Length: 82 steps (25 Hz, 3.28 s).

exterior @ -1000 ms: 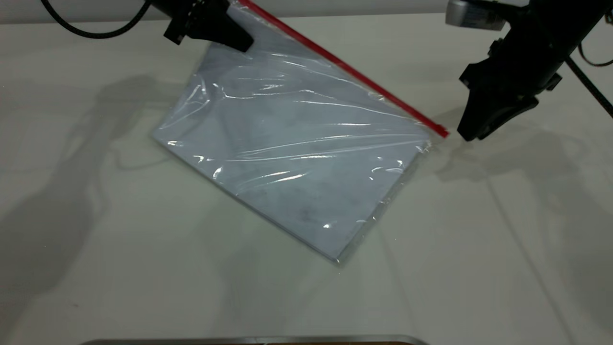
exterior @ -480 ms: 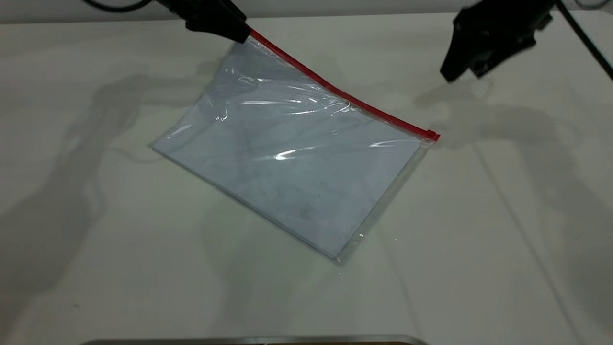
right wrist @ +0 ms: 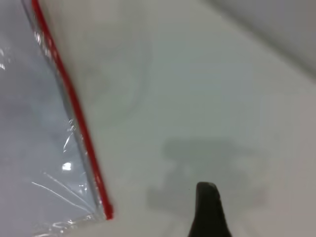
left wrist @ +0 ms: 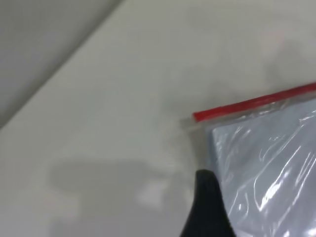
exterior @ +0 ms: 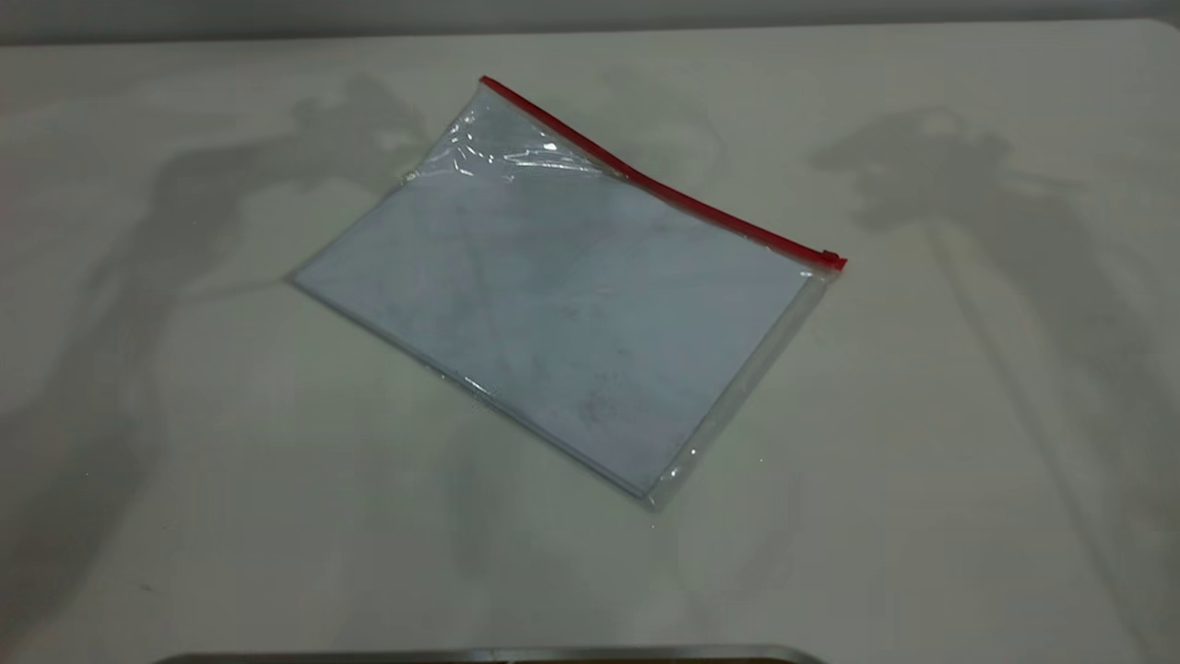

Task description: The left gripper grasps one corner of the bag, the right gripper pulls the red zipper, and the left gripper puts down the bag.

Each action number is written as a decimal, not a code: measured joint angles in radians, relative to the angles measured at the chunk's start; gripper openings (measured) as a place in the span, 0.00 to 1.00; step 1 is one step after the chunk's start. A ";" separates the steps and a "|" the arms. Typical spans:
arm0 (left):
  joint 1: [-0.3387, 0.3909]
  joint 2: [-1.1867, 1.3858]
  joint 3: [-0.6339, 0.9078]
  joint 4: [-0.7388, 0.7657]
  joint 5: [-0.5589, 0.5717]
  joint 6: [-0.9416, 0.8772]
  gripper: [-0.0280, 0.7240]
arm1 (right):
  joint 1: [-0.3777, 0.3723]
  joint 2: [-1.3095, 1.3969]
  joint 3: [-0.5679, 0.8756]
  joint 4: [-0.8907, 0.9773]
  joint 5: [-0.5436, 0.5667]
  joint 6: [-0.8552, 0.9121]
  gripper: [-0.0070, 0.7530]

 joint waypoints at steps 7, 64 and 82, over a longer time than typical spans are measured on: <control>0.000 -0.251 0.000 0.281 0.198 -0.309 0.82 | 0.000 -0.295 -0.006 -0.107 0.102 0.128 0.78; 0.000 -2.121 1.494 0.489 0.257 -0.813 0.82 | 0.000 -1.963 1.286 -0.011 0.291 0.276 0.78; 0.000 -2.215 1.703 0.464 0.226 -0.829 0.82 | 0.000 -1.989 1.286 -0.014 0.291 0.278 0.78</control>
